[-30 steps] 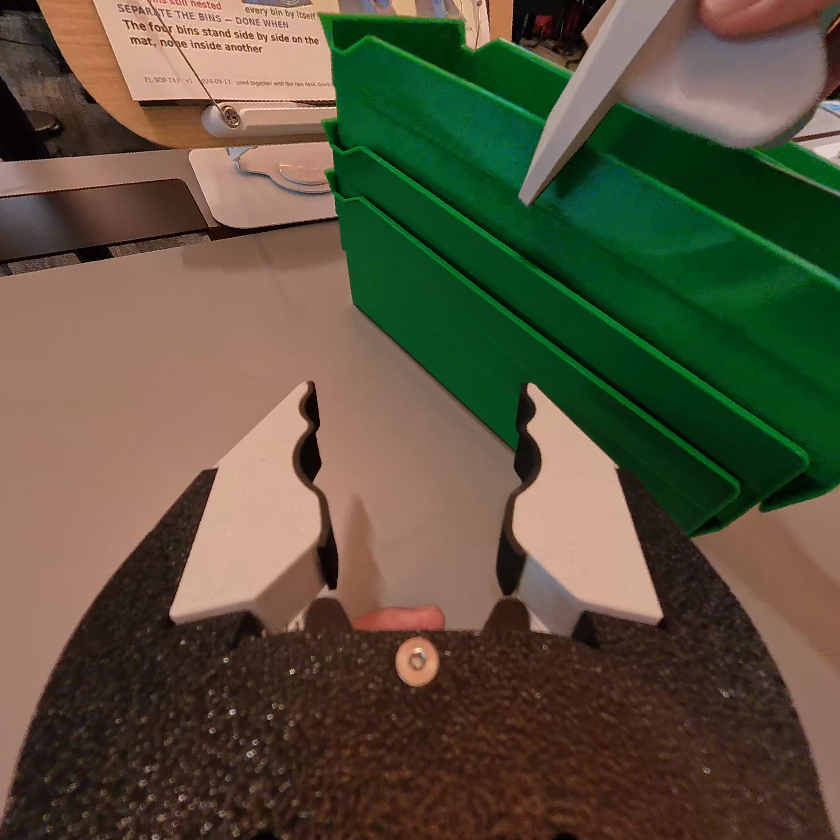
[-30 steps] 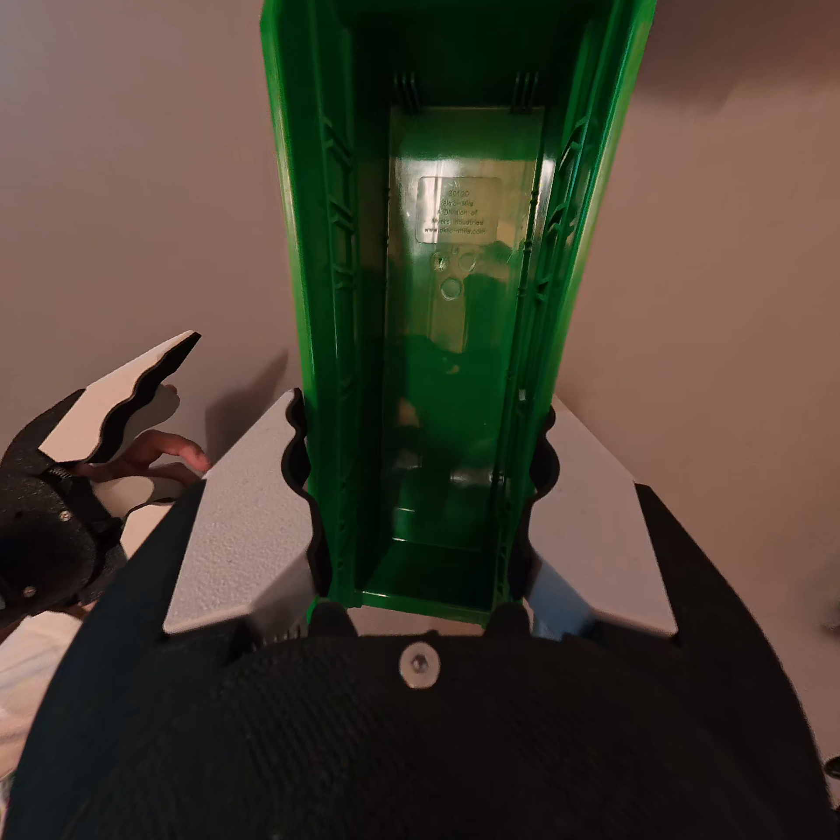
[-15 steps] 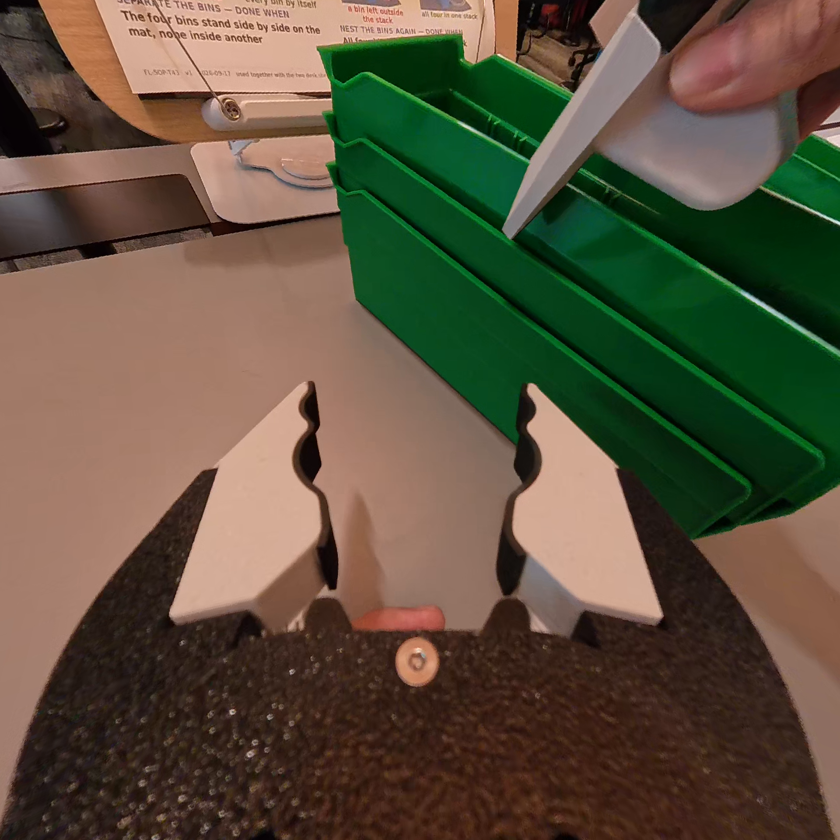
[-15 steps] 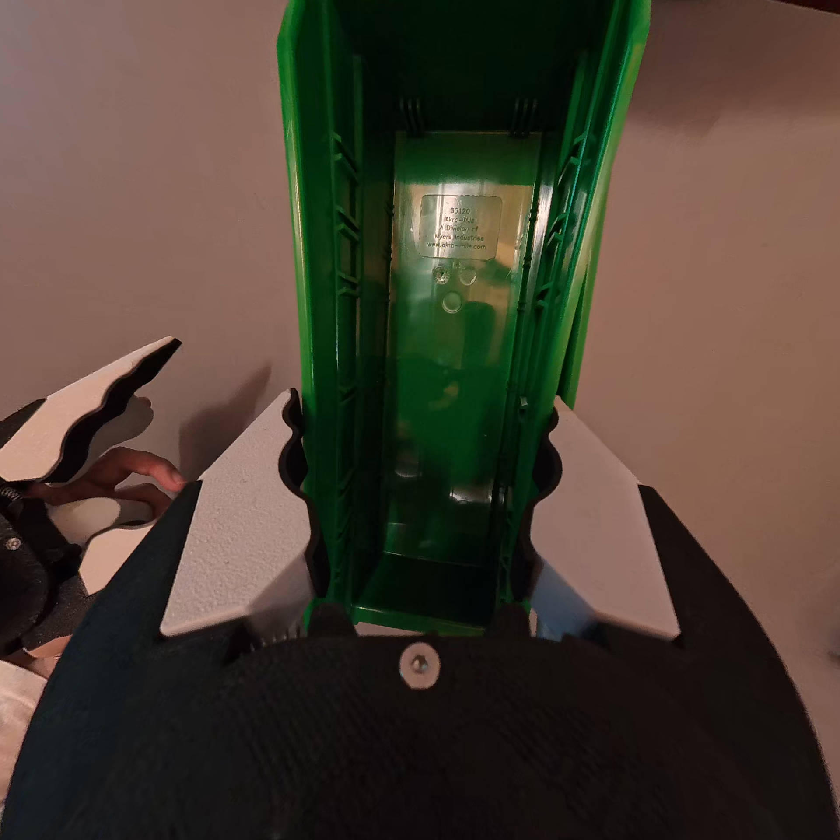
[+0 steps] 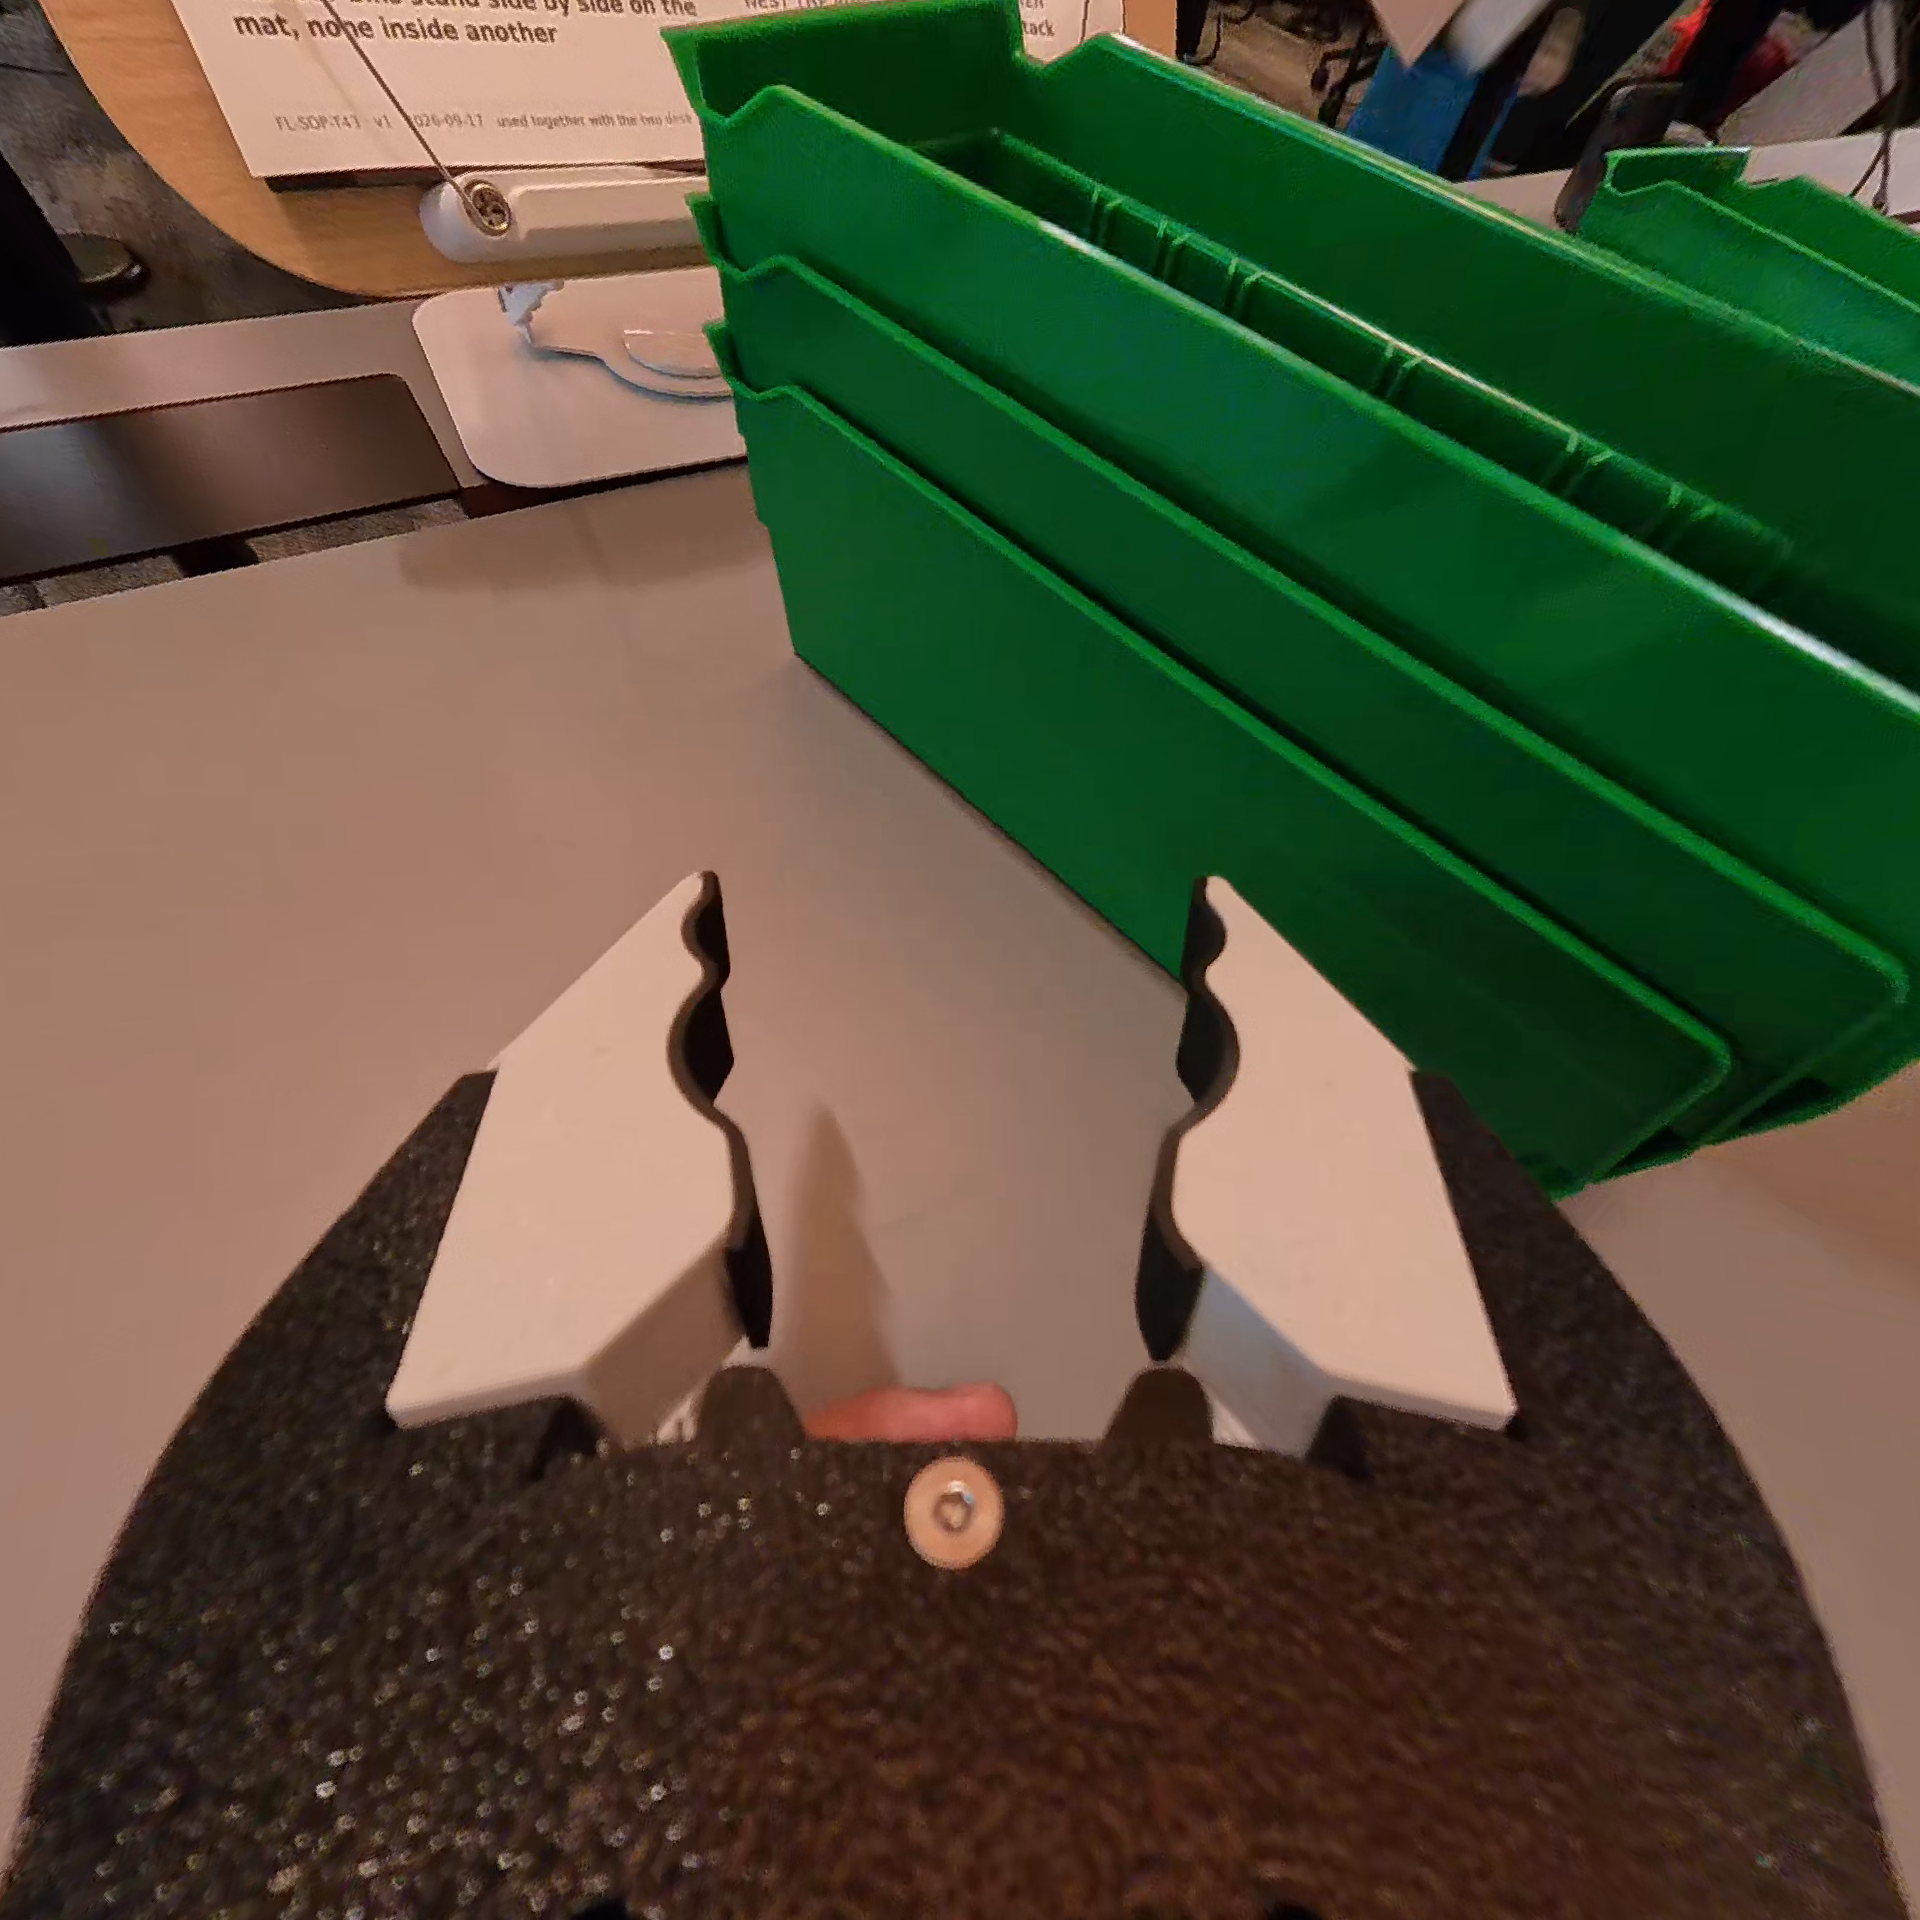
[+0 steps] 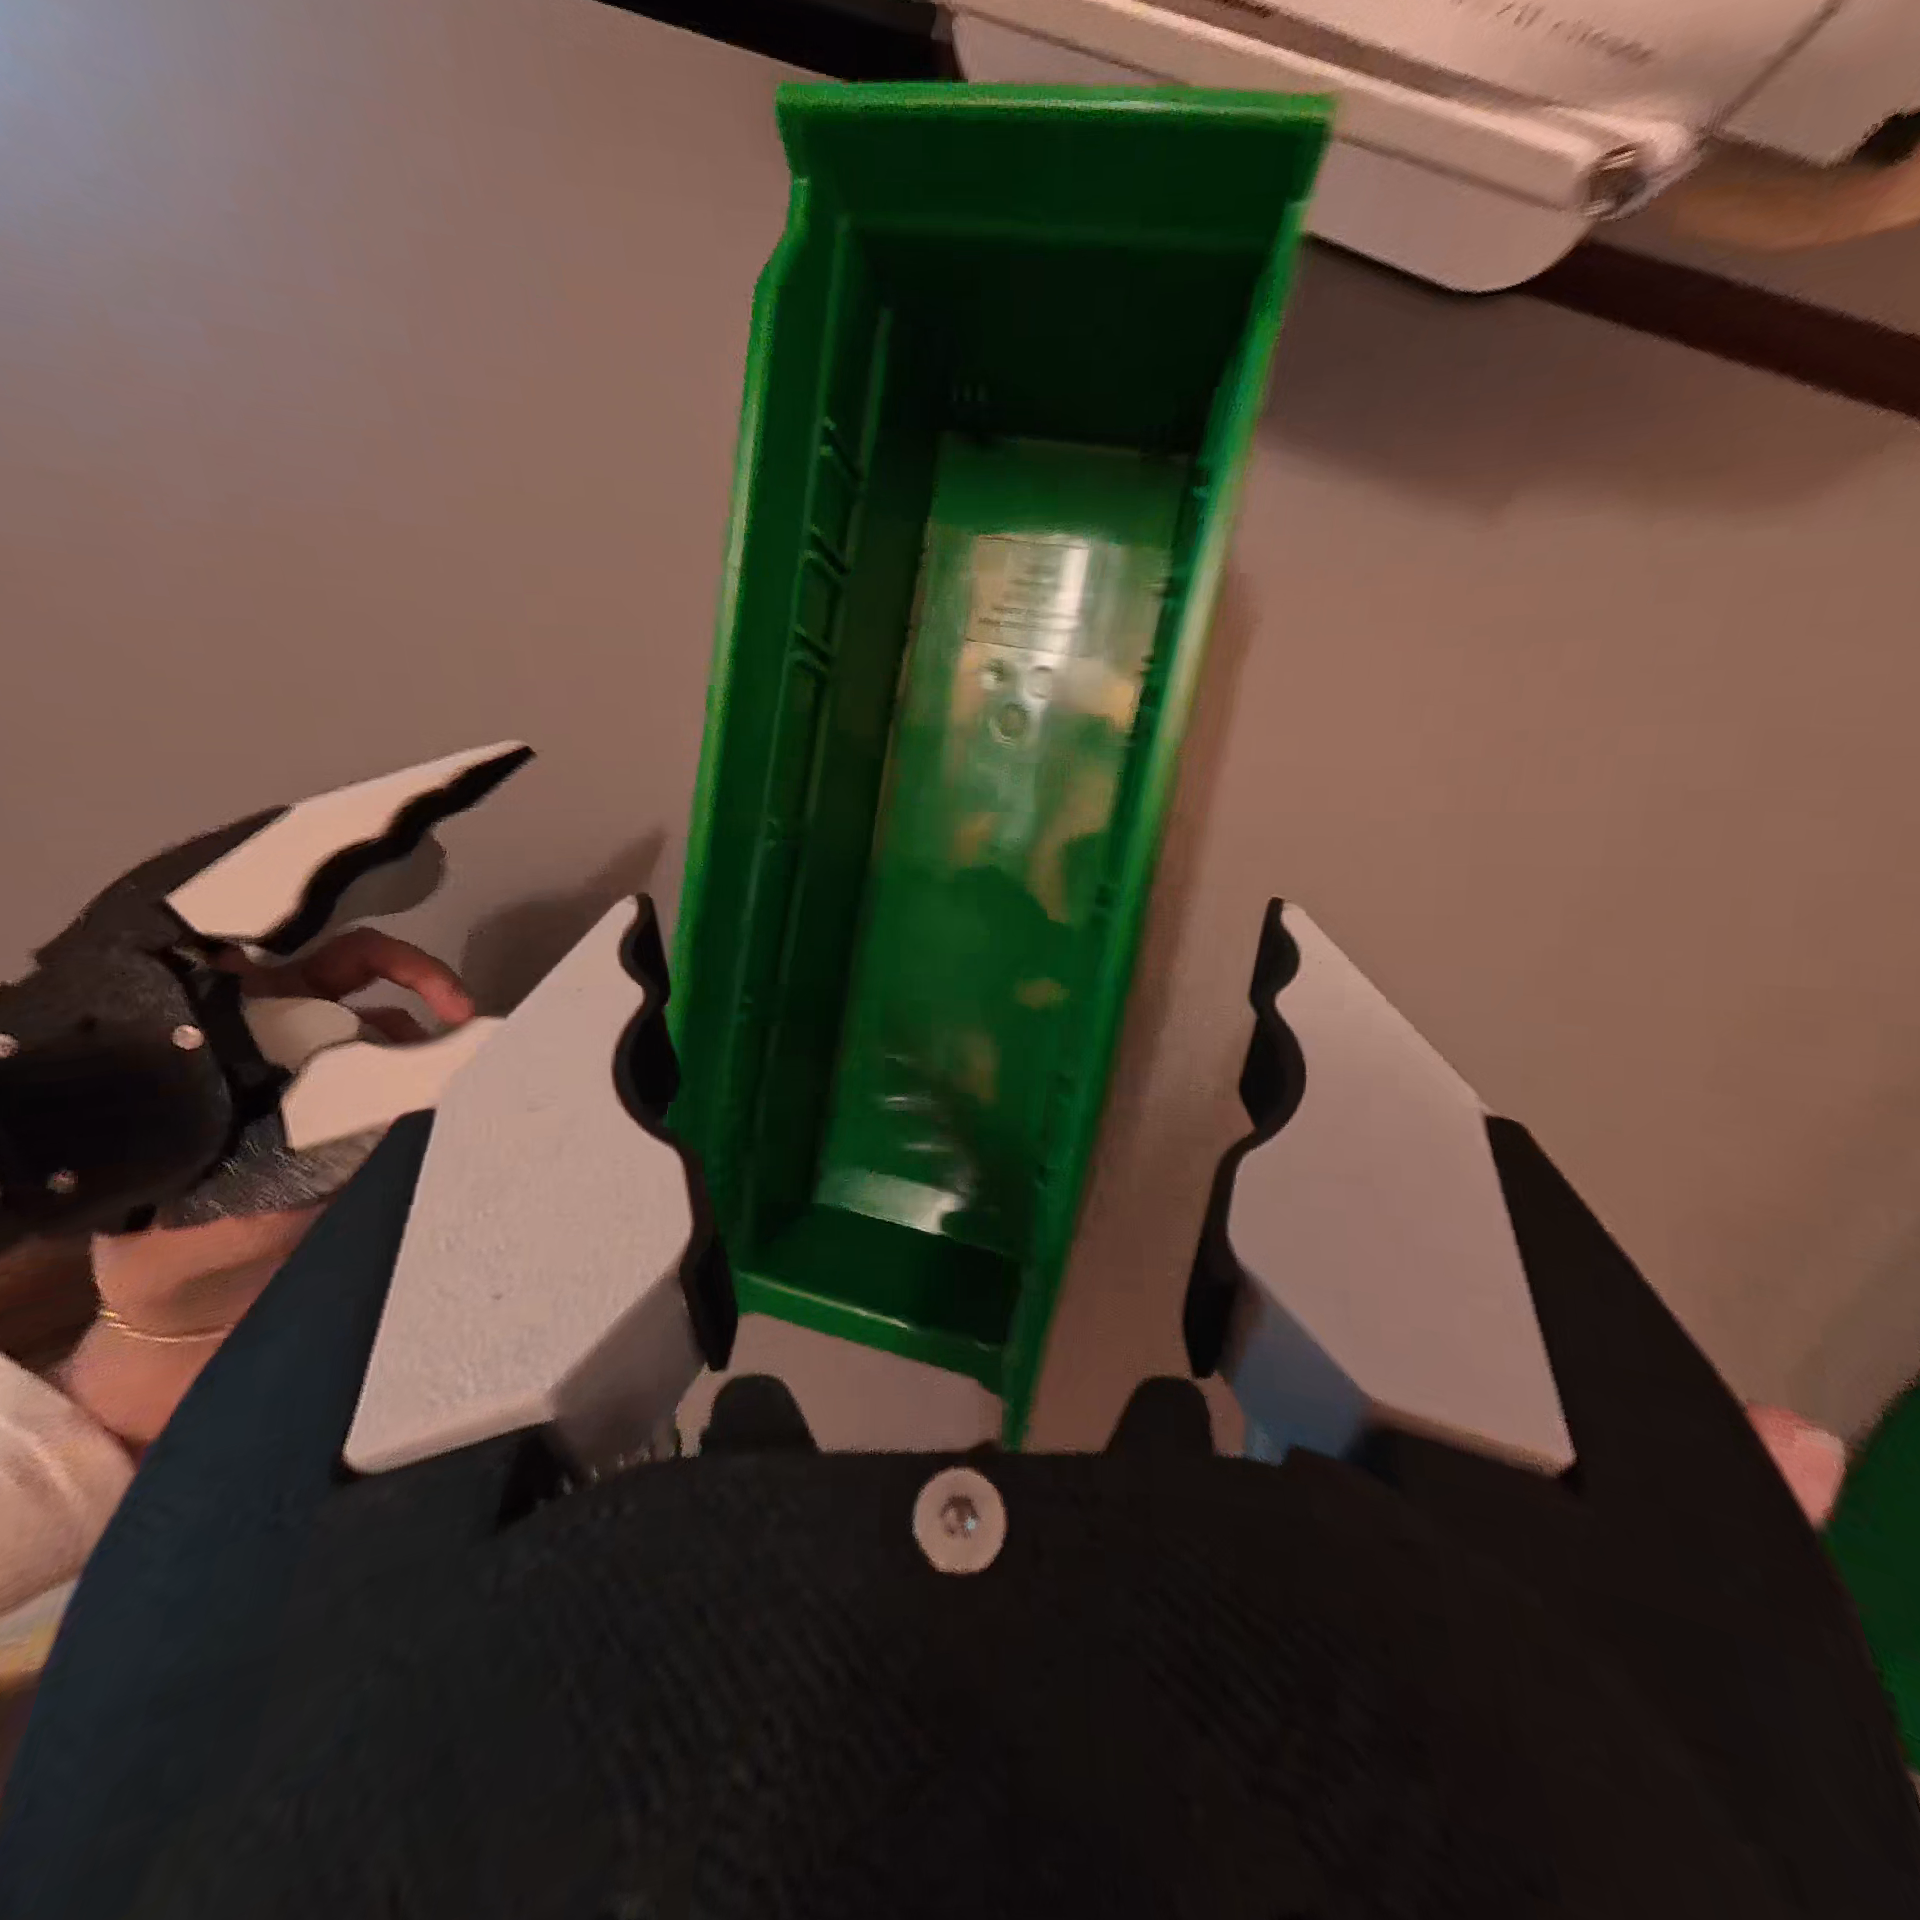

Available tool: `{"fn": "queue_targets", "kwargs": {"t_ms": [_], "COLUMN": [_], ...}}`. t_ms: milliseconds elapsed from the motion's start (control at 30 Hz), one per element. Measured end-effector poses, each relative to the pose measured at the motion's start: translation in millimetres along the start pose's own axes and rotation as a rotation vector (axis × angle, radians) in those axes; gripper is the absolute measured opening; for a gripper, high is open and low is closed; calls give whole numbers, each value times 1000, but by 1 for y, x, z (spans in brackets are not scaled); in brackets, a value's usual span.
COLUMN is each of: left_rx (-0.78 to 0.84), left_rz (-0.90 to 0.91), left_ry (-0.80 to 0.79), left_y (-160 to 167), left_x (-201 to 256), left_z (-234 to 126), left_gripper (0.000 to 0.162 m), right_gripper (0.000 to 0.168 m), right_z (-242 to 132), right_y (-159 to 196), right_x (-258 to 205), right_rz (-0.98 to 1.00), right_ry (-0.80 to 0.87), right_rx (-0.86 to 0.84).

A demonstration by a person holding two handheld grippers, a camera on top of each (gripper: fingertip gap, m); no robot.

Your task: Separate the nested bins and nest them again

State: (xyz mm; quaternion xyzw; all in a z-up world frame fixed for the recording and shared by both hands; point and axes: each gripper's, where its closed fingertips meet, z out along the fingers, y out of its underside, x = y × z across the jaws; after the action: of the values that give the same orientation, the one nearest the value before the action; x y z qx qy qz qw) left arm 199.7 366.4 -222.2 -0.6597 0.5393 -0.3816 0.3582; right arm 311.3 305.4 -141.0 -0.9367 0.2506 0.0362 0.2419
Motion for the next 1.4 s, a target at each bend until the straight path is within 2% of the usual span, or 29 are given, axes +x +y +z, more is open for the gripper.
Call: {"fn": "queue_targets", "kwargs": {"t_ms": [100,167,267,333,433,567,700,933,1233,1400], "left_rx": [-6,-9,-11,-19,-35,-63,-90,-101,-87,-81], "left_rz": [3,2,1,4,10,41,75,94,101,74], "left_ry": [-11,-18,-29,-34,-52,-68,-93,-122,-166,-192], "left_y": [2,2,3,5,9,15,21,23,15,7], "left_x": [-2,-4,-7,-8,-10,-7,-7,-13,-20,-22], "left_z": [1,1,2,3,8,15,20,21,12,11], "left_gripper": [86,86,86,86,86,86,87,87,87,86], "right_gripper": [119,124,123,123,121,121,128,130,115,123], "right_z": [-38,-69,-109,-123,-126,-104,-91,-62,-44,-34], "right_y": [3,11,49,79,108,134,137,145,154,162], "right_x": [52,109,212,264,313,339,359,368,376,378], "right_rz": [-29,4,120,206,302,326,304,351,421,467], "right_ry": [140,277,481,521,514,460,476,395,318,275], "right_rx": [45,68,16,-7,2,-89,-127,-184,-221,-232]}}
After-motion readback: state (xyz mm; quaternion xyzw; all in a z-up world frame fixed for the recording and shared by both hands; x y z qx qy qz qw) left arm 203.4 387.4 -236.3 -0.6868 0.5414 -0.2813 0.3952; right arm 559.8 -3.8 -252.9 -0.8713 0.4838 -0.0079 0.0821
